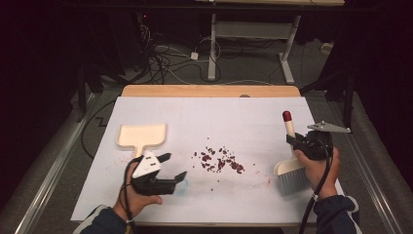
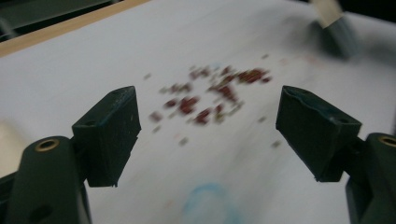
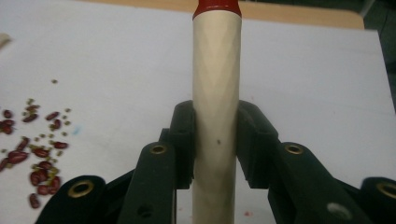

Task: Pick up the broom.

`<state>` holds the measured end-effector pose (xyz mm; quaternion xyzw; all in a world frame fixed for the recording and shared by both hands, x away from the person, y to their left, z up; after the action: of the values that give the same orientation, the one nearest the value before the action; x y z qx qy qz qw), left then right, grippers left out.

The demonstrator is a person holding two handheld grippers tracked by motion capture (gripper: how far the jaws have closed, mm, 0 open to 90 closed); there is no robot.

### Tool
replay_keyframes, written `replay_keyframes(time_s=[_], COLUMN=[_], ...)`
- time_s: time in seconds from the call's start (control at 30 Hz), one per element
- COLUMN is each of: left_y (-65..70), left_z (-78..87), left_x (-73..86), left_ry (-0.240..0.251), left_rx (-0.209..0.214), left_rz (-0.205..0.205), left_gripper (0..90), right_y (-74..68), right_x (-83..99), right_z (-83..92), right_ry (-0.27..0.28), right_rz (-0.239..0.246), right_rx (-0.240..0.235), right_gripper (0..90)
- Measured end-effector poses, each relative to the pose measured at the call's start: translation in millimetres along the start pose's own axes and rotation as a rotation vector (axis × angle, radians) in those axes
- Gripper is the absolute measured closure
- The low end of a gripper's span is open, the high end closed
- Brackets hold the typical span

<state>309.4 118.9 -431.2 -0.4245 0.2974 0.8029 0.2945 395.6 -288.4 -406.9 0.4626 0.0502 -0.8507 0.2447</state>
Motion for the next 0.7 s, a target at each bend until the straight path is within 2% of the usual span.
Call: replay_keyframes(time_s=[0.03, 0.07, 0.1, 0.23, 0.27, 0.3, 0.33, 0.37, 0.4, 0.43, 0.5, 0.57, 0.6, 0.63, 0.7], left_y=[10.6, 10.6, 24.0, 62.5, 81.3, 81.3, 98.1, 104.2, 104.2, 109.7, 108.1, 104.4, 102.6, 101.1, 98.9], left_z=[-8.1, -8.1, -18.6, -50.9, -68.3, -68.3, -84.3, -91.8, -91.8, -103.7, -111.5, -116.4, -118.0, -119.1, -120.0], left_x=[-6.1, -6.1, -13.6, -32.7, -40.3, -40.3, -45.7, -47.5, -47.5, -50.4, -53.0, -54.7, -55.0, -55.0, -53.9], left_ry=[0.003, 0.003, 0.004, 0.005, 0.007, 0.007, 0.008, 0.007, 0.007, 0.009, 0.022, 0.029, 0.03, 0.032, 0.03], left_rx=[0.038, 0.038, 0.075, 0.187, 0.246, 0.246, 0.264, 0.254, 0.254, 0.231, 0.224, 0.207, 0.208, 0.216, 0.23], left_rz=[-0.012, -0.012, -0.029, -0.045, -0.037, -0.037, -0.054, -0.065, -0.065, -0.054, -0.009, 0.012, 0.023, 0.036, 0.035], left_gripper=[21.2, 21.1, 21.2, 22.1, 22.5, 22.5, 22.6, 23.3, 23.9, 24.7, 27.4, 33.4, 35.7, 37.1, 41.7], right_y=[-2.6, -2.6, -11.6, -29.5, -36.7, -41.2, -49.2, -53.9, -59.8, -65.2, -74.8, -83.6, -86.9, -91.2, -98.4], right_x=[-2.8, -2.8, -11.7, -24.7, -27.9, -29.6, -32.4, -33.9, -35.7, -37.5, -40.6, -43.0, -44.2, -44.9, -46.6], right_z=[3.0, 3.0, 12.5, 26.1, 29.3, 30.8, 32.8, 34.0, 35.9, 37.9, 42.5, 47.3, 49.2, 51.5, 54.2], right_ry=[0.019, 0.019, 0.068, 0.147, 0.171, 0.183, 0.201, 0.214, 0.228, 0.243, 0.272, 0.297, 0.309, 0.319, 0.337], right_rz=[0.004, 0.004, 0.013, 0.039, 0.044, 0.05, 0.068, 0.078, 0.088, 0.094, 0.104, 0.108, 0.127, 0.123, 0.136], right_rx=[-0.008, -0.008, -0.02, -0.017, -0.013, -0.005, 0.001, 0.003, 0.009, 0.01, -0.002, -0.004, -0.006, -0.008, -0.019], right_gripper=[70.7, 70.7, 70.7, 70.7, 70.6, 70.6, 70.6, 70.6, 70.6, 70.6, 70.6, 70.5, 70.5, 70.5, 70.5])
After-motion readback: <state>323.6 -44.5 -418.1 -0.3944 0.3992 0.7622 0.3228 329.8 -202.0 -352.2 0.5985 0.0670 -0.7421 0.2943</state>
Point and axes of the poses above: each handheld gripper's, and its own axes: z roughly backward along the jaws, x roughly out of its underside, y roughly to its right, the point moved 3 cm from there along -z, roughly forward along the jaws, and after that the axes turned 12 degrees about z, right-handed, at the moved point
